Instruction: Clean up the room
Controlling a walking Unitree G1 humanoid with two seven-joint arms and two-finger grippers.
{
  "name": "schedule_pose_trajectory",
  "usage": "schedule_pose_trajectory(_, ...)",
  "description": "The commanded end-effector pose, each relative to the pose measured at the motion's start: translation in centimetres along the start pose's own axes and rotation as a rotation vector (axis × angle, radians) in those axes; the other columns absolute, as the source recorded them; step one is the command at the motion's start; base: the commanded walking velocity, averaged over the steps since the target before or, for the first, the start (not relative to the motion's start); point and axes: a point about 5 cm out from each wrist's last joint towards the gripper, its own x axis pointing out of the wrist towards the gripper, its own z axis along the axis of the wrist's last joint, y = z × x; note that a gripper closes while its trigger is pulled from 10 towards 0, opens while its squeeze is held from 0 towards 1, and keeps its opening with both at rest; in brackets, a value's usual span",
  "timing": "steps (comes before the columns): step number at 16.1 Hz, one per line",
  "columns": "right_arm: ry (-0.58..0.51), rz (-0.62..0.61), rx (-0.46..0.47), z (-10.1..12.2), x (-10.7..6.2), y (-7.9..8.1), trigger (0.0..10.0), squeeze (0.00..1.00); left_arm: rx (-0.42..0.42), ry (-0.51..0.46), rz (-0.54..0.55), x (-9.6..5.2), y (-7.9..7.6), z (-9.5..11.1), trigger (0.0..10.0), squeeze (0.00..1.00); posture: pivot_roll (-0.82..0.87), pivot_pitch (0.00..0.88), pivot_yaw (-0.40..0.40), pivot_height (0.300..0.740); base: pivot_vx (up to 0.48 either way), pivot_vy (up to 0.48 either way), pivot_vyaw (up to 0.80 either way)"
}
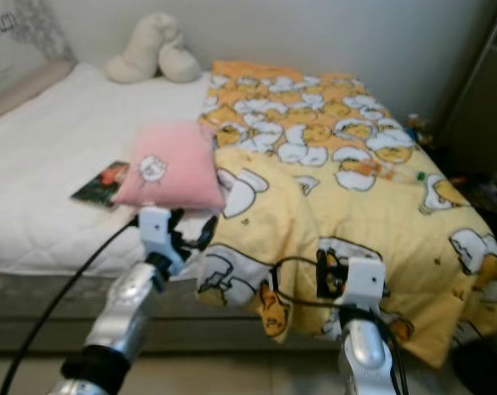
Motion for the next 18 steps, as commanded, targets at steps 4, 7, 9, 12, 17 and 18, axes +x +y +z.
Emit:
schedule_pose_trajectory(4,-0.010,0.041,-0.007,0.4,0.7,0.7,10.0,0.00,0.049,-0.009,-0.068,0.5,-1.0,0.3,10.0,0.00,0.12,0.000,-0.005,0.740,0.462,0.000,-0.52)
schedule_pose_trajectory(7,-0.005,0.032,-0.011,0.2,0.5,0.3,10.0,0.00,0.046,-0.019,-0.108,0.5,-1.7,0.3,10.0,0.00,0.11,0.000,-0.003,0.740,0.463,0.000,-0.76)
schedule_pose_trajectory(9,-0.001,0.027,-0.010,0.2,0.4,0.3,10.0,0.00,0.049,-0.021,-0.118,0.5,-1.9,0.3,10.0,0.00,0.11,0.000,0.000,0.740,0.461,0.000,-0.76)
schedule_pose_trajectory(12,0.017,0.027,-0.025,-0.2,0.4,0.3,10.0,0.00,0.043,-0.016,-0.121,0.6,-2.0,0.3,10.0,0.00,0.11,0.000,0.001,0.740,0.461,0.000,-0.75)
schedule_pose_trajectory(17,-0.001,0.038,-0.037,0.1,0.5,0.3,10.0,0.00,0.009,-0.004,-0.099,0.7,-2.0,0.1,10.0,0.00,0.10,0.000,0.004,0.740,0.461,0.000,-0.31)
schedule_pose_trajectory(18,-0.028,0.039,-0.034,0.6,0.5,0.4,10.0,0.00,0.009,-0.001,-0.091,0.7,-2.1,0.1,10.0,0.00,0.10,0.000,0.007,0.740,0.461,0.000,0.66)
